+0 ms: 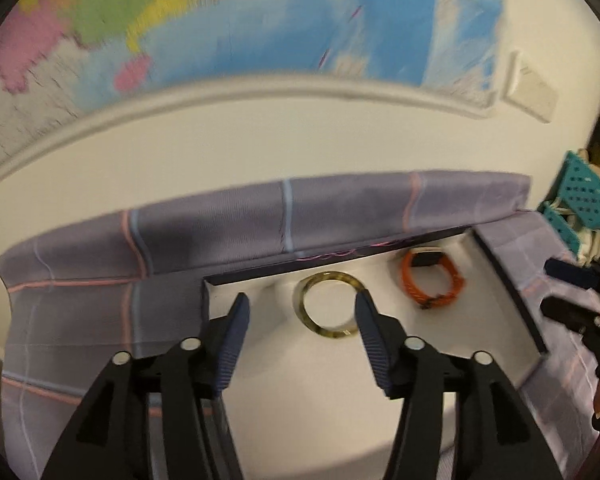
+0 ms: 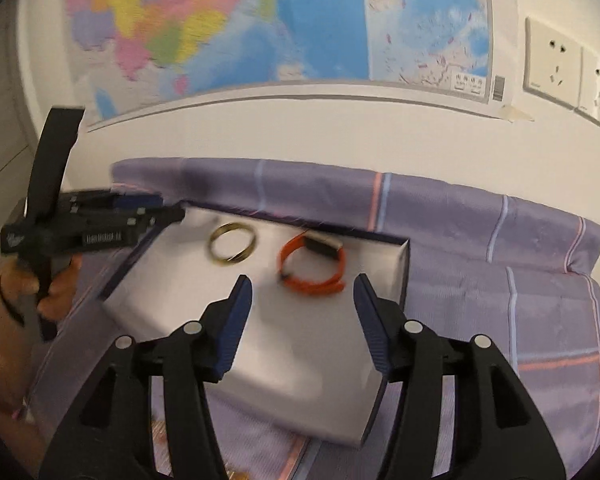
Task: Organize jewelry
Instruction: 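Move the right gripper back to the pile and grasp the beaded flower bracelet, then lift the beaded bracelet with the right gripper while the left grasps the green charm ring, then lower the bracelet into the lid with the right gripper while the left drops the charm ring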
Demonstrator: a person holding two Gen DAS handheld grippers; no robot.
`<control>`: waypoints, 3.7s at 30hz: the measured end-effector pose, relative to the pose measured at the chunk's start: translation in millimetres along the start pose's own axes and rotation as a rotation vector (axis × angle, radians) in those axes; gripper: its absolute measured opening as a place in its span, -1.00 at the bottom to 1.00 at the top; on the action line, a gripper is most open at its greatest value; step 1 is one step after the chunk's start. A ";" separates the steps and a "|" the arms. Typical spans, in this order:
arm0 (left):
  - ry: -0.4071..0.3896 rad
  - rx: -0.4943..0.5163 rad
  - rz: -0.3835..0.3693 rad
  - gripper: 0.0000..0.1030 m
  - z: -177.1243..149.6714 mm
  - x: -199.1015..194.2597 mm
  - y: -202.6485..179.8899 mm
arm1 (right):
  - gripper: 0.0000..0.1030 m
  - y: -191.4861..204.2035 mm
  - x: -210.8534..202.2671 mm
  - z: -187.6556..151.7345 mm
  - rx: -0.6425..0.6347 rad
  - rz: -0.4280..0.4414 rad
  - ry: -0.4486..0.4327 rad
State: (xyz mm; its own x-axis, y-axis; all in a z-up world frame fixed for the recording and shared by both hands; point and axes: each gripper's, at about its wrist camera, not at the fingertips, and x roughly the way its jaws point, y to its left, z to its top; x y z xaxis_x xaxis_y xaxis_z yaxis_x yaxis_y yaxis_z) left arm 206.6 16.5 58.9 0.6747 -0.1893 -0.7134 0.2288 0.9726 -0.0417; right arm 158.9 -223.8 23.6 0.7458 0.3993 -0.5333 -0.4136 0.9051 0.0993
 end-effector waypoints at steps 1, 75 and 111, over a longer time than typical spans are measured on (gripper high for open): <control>-0.020 0.007 -0.003 0.07 -5.1 -12.4 -2.1 | 0.01 4.8 -8.6 -7.9 -0.012 0.021 0.000; 0.116 0.199 -0.251 -0.39 -200.5 -80.0 -72.0 | -0.80 45.9 -109.2 -100.7 0.076 0.121 -0.047; -0.003 0.124 -0.207 -0.66 -120.0 -79.0 -44.3 | -0.80 41.5 -85.3 -32.1 0.059 0.111 -0.117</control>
State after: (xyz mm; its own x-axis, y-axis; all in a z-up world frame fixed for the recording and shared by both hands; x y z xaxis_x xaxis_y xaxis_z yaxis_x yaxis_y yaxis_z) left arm 58.9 4.6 33.2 0.6064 -0.3839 -0.6964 0.4473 0.8887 -0.1004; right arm 61.4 -225.1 46.2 0.7545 0.5086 -0.4149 -0.4680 0.8600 0.2034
